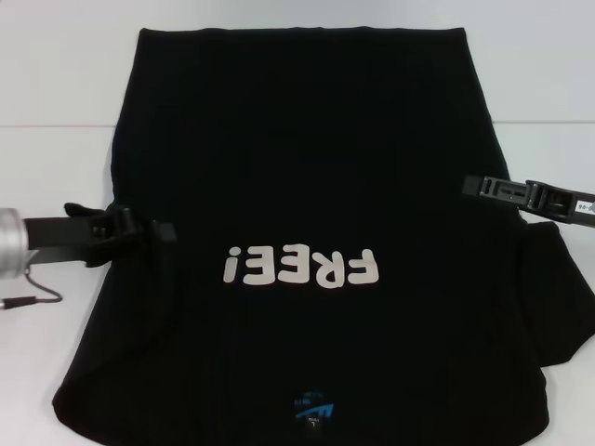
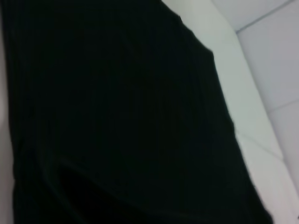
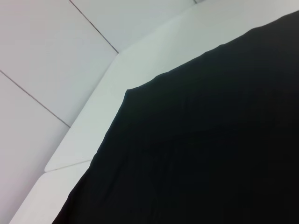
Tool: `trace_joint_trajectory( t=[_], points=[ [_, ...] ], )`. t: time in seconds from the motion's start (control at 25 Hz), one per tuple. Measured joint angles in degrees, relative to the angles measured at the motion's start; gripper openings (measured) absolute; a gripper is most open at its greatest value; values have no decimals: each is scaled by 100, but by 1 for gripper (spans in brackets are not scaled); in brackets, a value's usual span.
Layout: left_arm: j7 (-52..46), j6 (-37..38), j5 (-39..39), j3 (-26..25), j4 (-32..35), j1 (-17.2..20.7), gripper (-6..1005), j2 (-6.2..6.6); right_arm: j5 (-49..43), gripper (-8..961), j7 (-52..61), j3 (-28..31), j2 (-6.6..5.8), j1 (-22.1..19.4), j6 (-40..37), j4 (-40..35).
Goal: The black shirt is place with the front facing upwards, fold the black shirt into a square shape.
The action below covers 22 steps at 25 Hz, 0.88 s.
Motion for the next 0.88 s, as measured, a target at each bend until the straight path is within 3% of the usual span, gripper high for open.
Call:
trace_joint_trajectory(
  t=[0.2, 0.44, 0.72, 0.84, 0.88],
  points=[
    [106, -334, 46, 474, -132, -107, 164, 55, -1, 910, 0, -1, -13, -5, 2, 19],
    [612, -200, 47, 747, -44, -70, 268, 68, -19, 908, -9, -4, -15, -11, 27, 29],
    [663, 21, -264, -158, 417, 410, 397, -11, -31, 907, -60, -7, -15, -13, 38, 36],
    [952, 329, -347, -291, 427, 568, 642, -2, -35, 906, -58, -3, -66, -25, 17, 91],
    [1204, 496, -389, -294, 437, 612, 673, -9, -35, 906, -52, -4, -114, -26, -29, 136]
  ],
)
